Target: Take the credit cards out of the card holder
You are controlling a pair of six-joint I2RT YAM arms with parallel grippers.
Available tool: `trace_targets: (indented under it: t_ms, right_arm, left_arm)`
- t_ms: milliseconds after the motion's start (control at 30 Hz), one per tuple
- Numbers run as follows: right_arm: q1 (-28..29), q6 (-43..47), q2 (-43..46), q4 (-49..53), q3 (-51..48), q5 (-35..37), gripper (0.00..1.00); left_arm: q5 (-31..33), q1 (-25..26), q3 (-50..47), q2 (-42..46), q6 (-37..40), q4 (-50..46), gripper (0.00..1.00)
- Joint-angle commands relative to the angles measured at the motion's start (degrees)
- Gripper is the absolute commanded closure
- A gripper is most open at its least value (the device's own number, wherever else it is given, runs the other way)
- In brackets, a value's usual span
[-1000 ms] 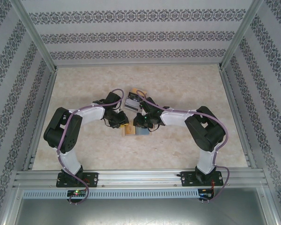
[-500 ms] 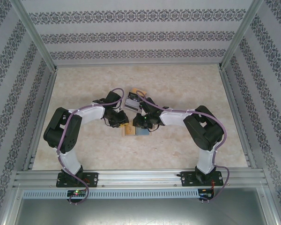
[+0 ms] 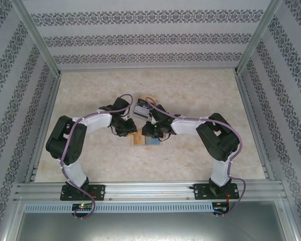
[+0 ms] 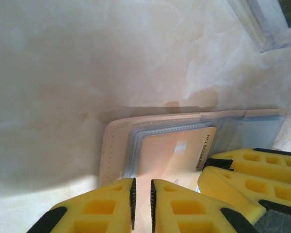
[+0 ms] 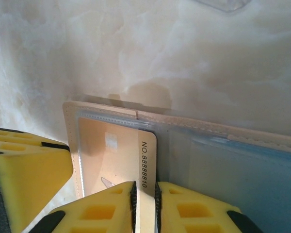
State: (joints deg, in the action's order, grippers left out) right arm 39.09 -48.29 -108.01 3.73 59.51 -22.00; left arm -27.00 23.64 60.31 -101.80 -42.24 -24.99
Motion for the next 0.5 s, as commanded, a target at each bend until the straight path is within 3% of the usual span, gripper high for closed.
trace_targets:
  t_ms: [0,467]
  right_arm:
    - [-0.4,-0.3,-1.0,-0.5,0.2,-0.2,0.78]
    - [0.0,1.3,-0.3,2.4,0.5,3.7,0.78]
  left_arm:
    - [-0.9,0.8,0.1,-1.6,1.1,-0.3,0.82]
    - [1.9,0.8,-0.6,-3.8,2.0,-2.0,0.85]
